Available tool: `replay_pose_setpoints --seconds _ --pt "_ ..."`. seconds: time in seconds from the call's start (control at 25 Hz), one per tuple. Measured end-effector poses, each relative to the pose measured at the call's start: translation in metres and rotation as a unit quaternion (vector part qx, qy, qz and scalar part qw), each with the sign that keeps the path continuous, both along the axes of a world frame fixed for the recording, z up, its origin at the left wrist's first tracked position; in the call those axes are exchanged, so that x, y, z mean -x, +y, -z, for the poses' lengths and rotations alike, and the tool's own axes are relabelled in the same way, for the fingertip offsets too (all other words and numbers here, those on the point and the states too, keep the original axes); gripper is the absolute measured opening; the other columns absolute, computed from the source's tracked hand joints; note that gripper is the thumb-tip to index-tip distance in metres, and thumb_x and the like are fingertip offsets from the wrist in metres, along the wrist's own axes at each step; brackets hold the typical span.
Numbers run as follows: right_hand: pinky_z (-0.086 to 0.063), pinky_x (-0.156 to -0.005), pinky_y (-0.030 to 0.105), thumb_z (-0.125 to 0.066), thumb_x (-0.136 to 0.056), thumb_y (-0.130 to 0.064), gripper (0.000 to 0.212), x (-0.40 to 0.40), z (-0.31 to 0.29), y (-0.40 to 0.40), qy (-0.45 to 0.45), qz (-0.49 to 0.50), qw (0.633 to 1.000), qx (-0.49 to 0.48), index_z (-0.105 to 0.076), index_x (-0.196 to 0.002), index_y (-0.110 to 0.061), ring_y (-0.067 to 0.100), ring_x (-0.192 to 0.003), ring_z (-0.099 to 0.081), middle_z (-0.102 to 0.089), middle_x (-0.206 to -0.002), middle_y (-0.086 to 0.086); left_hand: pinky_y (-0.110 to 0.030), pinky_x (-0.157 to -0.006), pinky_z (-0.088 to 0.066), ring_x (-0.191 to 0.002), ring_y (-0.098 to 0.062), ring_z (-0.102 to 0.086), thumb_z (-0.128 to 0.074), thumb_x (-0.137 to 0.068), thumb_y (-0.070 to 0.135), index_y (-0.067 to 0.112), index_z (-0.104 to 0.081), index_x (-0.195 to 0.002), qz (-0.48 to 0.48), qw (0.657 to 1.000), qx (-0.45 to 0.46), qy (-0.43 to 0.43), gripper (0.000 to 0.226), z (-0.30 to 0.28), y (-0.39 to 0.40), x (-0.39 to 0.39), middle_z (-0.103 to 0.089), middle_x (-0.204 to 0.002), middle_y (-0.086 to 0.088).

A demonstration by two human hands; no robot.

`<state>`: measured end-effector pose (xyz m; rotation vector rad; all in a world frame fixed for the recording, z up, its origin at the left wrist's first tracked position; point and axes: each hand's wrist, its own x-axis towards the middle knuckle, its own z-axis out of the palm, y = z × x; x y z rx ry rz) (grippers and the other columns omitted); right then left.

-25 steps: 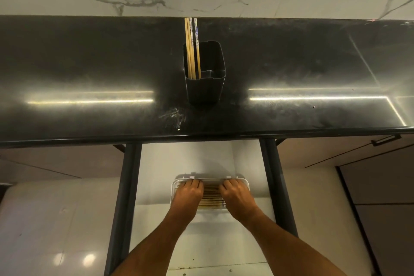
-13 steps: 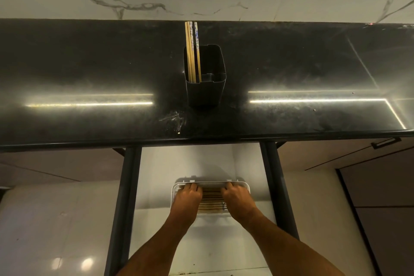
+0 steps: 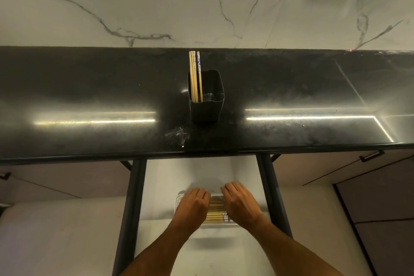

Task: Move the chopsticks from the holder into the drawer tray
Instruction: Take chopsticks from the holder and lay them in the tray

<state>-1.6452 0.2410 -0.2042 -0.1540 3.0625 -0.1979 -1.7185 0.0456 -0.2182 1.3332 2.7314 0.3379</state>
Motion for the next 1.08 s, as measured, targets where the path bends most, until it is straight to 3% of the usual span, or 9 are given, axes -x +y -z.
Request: replay_pose_setpoints --seconds 0.08,0.16,0.28,0.56,0.8,0.92,1.08 --pt "-0.055 -0.099 0.038 -0.057 -0.098 -0.039 0.042 0.006 -0.015 0.006 0.059 0.022 0.998 -0.020 -0.059 -0.130 -0.011 0.024 -0.110 -0.066 -0.067 -0.123 0.009 -0.028 -0.081 -0.059 -0.081 -0.015 -0.066 -0.077 -0.085 0.030 0.016 -0.070 -0.102 0.009 0.997 -0.067 0.049 0.023 -0.012 0.003 0.010 -0.071 -0.092 -0.002" --pt "-0.048 -0.109 0.044 -0.056 -0.099 -0.044 0.056 0.015 -0.034 0.011 0.108 0.042 0.992 -0.047 -0.053 -0.141 -0.008 0.030 -0.126 -0.060 -0.062 -0.138 0.014 -0.034 -0.095 -0.058 -0.098 -0.021 -0.071 -0.073 -0.090 0.033 0.012 -0.070 -0.117 -0.010 0.989 -0.104 0.103 0.034 -0.030 0.008 0.023 -0.073 -0.108 -0.007" --pt "-0.040 -0.116 0.048 -0.049 -0.100 -0.046 0.063 0.035 -0.067 0.020 0.150 0.063 0.985 -0.050 -0.044 -0.148 -0.006 0.032 -0.139 -0.049 -0.051 -0.149 0.016 -0.043 -0.109 -0.048 -0.124 -0.031 -0.063 -0.069 -0.093 0.035 0.006 -0.061 -0.136 -0.053 0.981 -0.104 0.153 0.052 -0.063 0.017 0.048 -0.066 -0.133 -0.015" --pt "-0.041 -0.116 0.046 -0.055 -0.098 -0.042 0.062 0.100 -0.158 0.039 0.232 0.099 0.968 -0.012 -0.043 -0.147 -0.006 0.031 -0.138 -0.049 -0.053 -0.147 0.015 -0.046 -0.117 -0.040 -0.135 -0.030 -0.052 -0.055 -0.099 0.039 0.007 -0.047 -0.146 -0.106 0.969 -0.148 0.167 0.057 -0.153 0.042 0.116 -0.056 -0.144 -0.016" --pt "-0.045 -0.112 0.039 -0.055 -0.099 -0.033 0.047 0.169 -0.221 0.040 0.286 0.118 0.949 0.055 -0.049 -0.139 -0.008 0.024 -0.128 -0.055 -0.060 -0.137 0.009 -0.040 -0.114 -0.042 -0.124 -0.020 -0.055 -0.053 -0.099 0.033 0.011 -0.051 -0.137 -0.159 0.946 -0.235 0.155 0.043 -0.222 0.064 0.175 -0.059 -0.132 -0.005" --pt "-0.050 -0.106 0.037 -0.057 -0.099 -0.030 0.044 0.205 -0.242 0.038 0.283 0.098 0.952 0.059 -0.050 -0.137 -0.009 0.023 -0.121 -0.058 -0.061 -0.132 0.008 -0.036 -0.098 -0.052 -0.102 -0.013 -0.059 -0.055 -0.099 0.028 0.016 -0.055 -0.124 -0.199 0.931 -0.275 0.131 0.028 -0.242 0.075 0.200 -0.063 -0.114 0.001" --pt "-0.046 -0.109 0.035 -0.052 -0.103 -0.031 0.042 0.253 -0.244 0.032 0.232 0.105 0.962 0.100 -0.051 -0.139 -0.009 0.022 -0.125 -0.054 -0.059 -0.136 0.007 -0.035 -0.073 -0.058 -0.079 -0.015 -0.062 -0.058 -0.094 0.017 0.015 -0.060 -0.102 -0.210 0.920 -0.306 0.129 0.008 -0.246 0.089 0.224 -0.066 -0.090 -0.002"
